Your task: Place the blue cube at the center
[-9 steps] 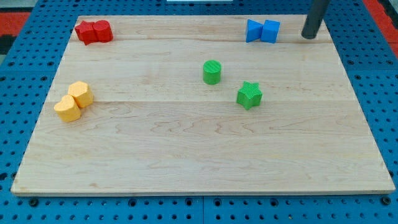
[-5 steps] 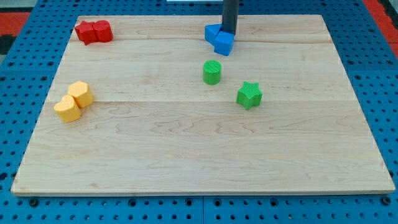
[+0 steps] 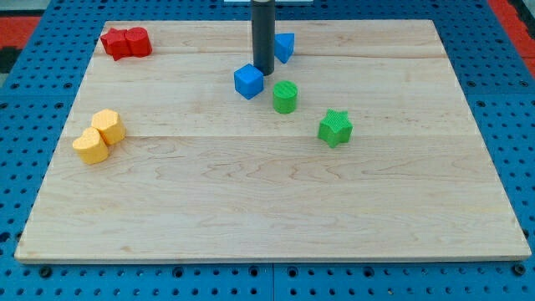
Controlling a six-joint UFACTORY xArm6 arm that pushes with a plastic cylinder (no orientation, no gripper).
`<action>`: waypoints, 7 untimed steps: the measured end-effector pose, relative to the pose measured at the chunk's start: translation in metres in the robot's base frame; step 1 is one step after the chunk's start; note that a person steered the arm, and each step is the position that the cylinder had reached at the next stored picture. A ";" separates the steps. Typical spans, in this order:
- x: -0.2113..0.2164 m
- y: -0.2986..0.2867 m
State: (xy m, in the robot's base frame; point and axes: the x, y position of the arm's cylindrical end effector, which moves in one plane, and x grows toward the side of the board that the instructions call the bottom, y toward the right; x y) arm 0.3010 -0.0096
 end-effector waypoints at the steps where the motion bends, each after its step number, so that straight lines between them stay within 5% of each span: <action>1: 0.004 -0.035; 5: 0.098 -0.028; 7: 0.040 -0.051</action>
